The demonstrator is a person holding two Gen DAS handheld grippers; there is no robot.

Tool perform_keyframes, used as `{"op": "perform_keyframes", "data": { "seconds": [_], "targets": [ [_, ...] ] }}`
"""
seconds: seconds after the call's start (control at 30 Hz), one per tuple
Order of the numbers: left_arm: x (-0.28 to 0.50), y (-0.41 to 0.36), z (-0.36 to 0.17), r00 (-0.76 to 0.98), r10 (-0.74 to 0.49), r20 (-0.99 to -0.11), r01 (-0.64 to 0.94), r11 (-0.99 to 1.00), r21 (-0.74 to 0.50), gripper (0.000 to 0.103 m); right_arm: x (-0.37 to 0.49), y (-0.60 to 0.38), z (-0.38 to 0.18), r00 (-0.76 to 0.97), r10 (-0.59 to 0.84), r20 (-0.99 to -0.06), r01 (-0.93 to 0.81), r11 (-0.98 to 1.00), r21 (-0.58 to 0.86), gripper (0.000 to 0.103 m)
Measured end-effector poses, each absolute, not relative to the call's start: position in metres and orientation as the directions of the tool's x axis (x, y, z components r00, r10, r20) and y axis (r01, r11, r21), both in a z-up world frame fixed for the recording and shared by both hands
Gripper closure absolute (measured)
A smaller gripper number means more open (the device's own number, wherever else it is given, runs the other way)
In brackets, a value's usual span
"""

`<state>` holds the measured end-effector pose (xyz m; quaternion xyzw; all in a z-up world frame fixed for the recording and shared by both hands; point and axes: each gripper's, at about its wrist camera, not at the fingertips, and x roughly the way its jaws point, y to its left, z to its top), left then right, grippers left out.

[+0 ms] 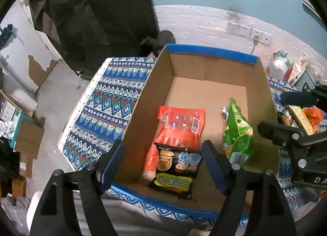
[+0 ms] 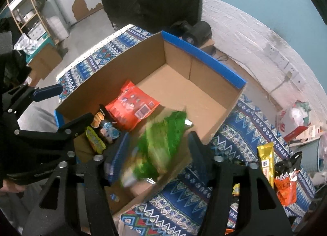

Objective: Organize snacks
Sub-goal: 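Lower green peanut bag into the box and open right tool, then move both tools from the box back over the snack pile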

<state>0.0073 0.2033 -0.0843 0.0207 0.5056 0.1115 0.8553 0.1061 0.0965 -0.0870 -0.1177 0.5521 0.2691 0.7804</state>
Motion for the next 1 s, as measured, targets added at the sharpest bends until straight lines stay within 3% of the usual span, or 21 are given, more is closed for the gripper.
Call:
{"op": "perform_keyframes", "data": {
  "seconds": [0.37, 1.0],
  "targets": [
    [0.010, 0.178, -0.076, 0.487, 0.130, -0.864, -0.112, 0.990, 0.086, 0.024, 0.103, 0.051, -0.061, 0.296, 0.278, -0.914, -0.458, 0.881, 0.119, 0.025],
    [0.011, 0.073, -0.077, 0.448, -0.035, -0.894, 0.097, 0.995, 0.009, 0.024, 0.072, -0.081, -0.046, 0.332, 0.153, -0.931, -0.264, 0.963, 0.064, 0.025]
  ]
}}
